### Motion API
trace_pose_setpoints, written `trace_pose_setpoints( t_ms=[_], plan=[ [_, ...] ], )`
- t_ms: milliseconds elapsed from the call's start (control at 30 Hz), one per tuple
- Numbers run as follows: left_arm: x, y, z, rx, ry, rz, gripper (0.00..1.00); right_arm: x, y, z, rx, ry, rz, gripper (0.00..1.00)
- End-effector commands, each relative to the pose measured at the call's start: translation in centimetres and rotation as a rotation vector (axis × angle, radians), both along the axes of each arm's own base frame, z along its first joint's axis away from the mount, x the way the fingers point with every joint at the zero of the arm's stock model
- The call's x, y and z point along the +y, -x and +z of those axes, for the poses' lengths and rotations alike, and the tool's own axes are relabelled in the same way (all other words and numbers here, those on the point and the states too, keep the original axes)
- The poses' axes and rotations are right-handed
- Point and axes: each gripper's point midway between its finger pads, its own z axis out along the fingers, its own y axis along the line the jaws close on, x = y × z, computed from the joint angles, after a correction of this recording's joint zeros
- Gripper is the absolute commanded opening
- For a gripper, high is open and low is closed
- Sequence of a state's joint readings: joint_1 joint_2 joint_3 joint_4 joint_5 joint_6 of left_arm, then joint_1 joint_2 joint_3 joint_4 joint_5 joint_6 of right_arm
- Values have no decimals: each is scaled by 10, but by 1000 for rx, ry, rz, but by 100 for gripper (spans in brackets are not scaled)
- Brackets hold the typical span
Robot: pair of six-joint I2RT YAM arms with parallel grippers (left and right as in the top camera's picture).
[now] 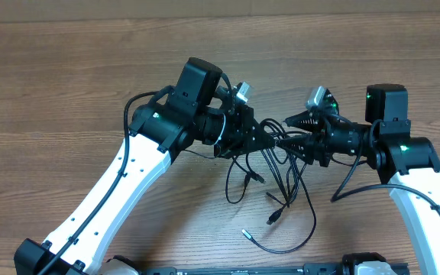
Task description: Untangle cables
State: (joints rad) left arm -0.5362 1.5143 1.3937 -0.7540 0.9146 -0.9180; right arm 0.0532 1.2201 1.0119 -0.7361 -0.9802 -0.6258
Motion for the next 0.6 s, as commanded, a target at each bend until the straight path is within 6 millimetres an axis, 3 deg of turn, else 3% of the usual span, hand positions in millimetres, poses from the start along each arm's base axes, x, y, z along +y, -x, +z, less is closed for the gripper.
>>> trace_pose_setpoints(
  t_ms=[0,67,300,467,567],
  plan=[
    [-2,7,10,33,40,-22,4,0,-1,9,-30,-6,5,27],
    [-2,7,10,33,41,-23,4,0,-1,9,-31,-6,5,15],
    [-2,7,10,31,41,-24,4,0,-2,9,-37,-6,5,7],
    [2,0,-1,-166,-7,-75,5,0,-2,10,-34,-9,0,4],
    [16,-8,-22,-311,-133,-101,5,-6,-10,13,8,-36,-57,4]
  ],
)
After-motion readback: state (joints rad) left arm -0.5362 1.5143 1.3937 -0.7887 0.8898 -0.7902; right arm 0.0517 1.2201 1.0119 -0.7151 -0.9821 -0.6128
